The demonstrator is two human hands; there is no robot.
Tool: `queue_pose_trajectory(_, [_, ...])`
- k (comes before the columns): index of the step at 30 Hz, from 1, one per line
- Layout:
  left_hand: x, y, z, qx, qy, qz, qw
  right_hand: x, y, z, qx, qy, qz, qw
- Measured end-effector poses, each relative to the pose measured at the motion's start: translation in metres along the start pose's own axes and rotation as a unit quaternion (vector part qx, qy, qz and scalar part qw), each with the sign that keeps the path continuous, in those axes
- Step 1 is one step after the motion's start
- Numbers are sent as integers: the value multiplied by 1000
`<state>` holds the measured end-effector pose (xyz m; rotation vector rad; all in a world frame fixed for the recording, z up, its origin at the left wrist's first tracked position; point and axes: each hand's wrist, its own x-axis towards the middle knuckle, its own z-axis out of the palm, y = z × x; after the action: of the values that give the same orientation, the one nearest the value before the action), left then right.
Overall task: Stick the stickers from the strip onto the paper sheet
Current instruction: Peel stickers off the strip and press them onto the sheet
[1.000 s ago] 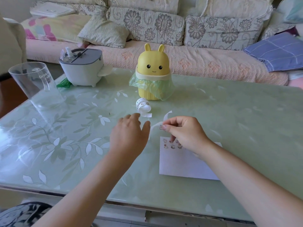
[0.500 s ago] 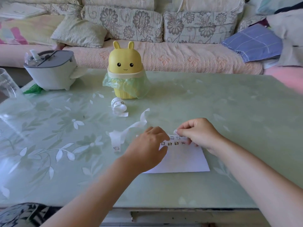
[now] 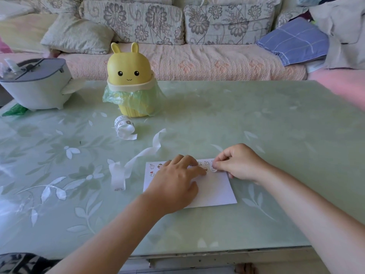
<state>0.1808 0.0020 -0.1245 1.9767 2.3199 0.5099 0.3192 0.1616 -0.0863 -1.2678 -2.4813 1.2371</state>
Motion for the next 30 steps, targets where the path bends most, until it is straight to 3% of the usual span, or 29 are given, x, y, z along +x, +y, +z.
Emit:
queue_pose_trajectory(18, [1,3,7,83,19,28,996,3,-2,14,-113,63,2,992])
queue_pose_trajectory(28, [1,7,9,74,27,24,997,-3,-12,11,-283,126,-2,951])
queue_pose_trajectory(30, [0,8,10,75,30,23,996,-6,-8,10,-272,139,-10,952])
